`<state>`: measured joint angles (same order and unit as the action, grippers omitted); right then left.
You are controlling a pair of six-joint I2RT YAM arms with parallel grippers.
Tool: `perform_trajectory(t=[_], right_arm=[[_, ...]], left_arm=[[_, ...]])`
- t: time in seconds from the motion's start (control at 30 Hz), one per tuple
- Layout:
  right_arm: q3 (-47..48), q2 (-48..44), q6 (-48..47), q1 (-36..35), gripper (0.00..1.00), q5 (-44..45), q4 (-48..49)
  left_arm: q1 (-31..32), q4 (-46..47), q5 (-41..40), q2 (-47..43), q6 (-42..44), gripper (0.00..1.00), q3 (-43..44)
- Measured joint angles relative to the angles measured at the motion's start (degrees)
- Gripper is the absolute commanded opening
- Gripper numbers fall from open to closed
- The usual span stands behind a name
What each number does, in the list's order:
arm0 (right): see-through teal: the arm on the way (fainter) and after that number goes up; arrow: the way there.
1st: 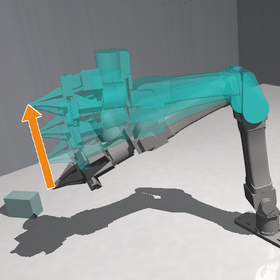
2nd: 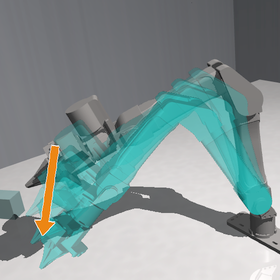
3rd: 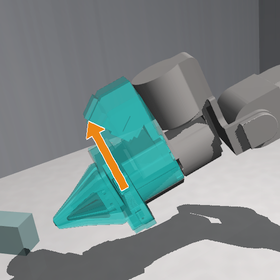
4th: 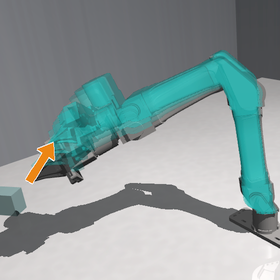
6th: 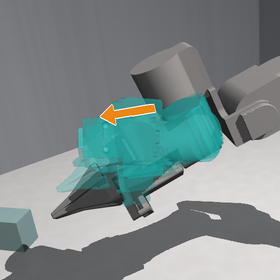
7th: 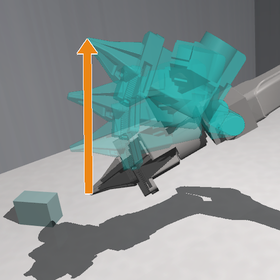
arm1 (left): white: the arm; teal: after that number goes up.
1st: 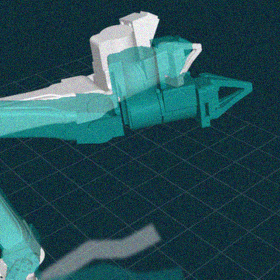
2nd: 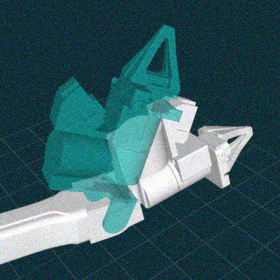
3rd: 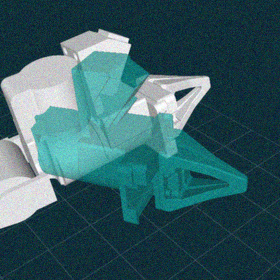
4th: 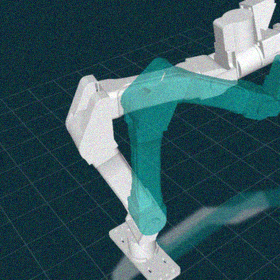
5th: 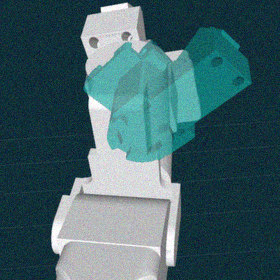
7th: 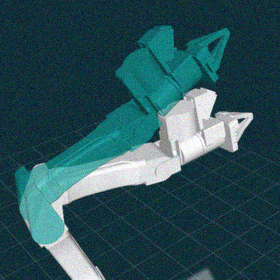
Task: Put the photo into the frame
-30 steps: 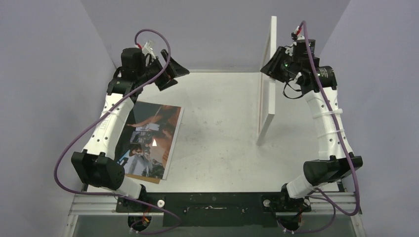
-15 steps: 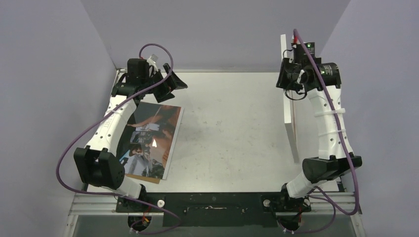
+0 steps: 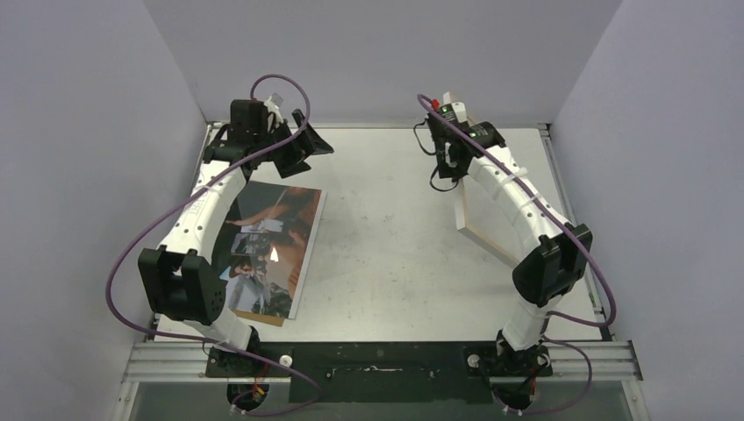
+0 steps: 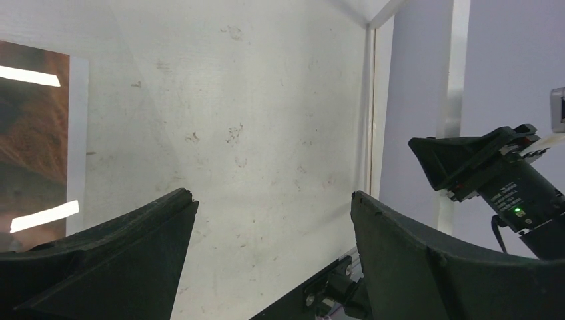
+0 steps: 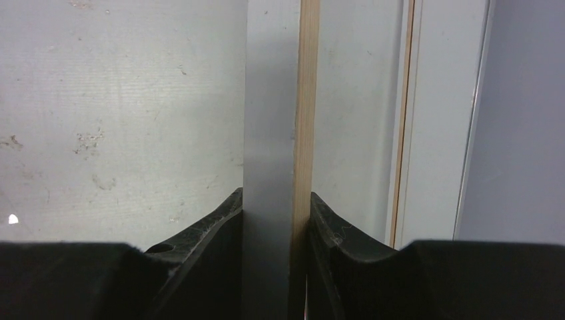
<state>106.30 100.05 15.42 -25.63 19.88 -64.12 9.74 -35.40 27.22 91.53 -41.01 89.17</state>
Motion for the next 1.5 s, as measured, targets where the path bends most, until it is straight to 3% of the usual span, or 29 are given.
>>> perform_trajectory(t=[0.2, 0.5, 0.87, 1.2, 1.5], right_arm=[[-6.25, 2.36, 3.3, -4.98, 0.12, 2.73, 7.43], [-14.05, 12.24, 10.64, -11.8, 0.17, -1.11, 17.46], [-12.74, 20.9, 13.94, -16.02, 0.36, -5.38, 21.35], [-11.3, 21.77, 15.93, -16.44, 0.37, -7.91, 22.08], [-9.09, 20.24, 16.31, -11.23, 0.55, -10.19, 21.62]], left_arm=[[-1.64, -0.22, -2.45, -0.2, 1.09, 0.84, -0.61], [-10.51, -0.9, -8.61, -6.34, 0.68, 0.84, -11.32], [-11.69, -0.81, -9.49, -8.52, 0.17, 0.83, -16.26], [-11.69, -0.79, -9.49, -8.7, 0.2, 0.83, -17.27], [-11.67, -0.44, -8.22, -8.7, 1.68, 0.83, -17.46]])
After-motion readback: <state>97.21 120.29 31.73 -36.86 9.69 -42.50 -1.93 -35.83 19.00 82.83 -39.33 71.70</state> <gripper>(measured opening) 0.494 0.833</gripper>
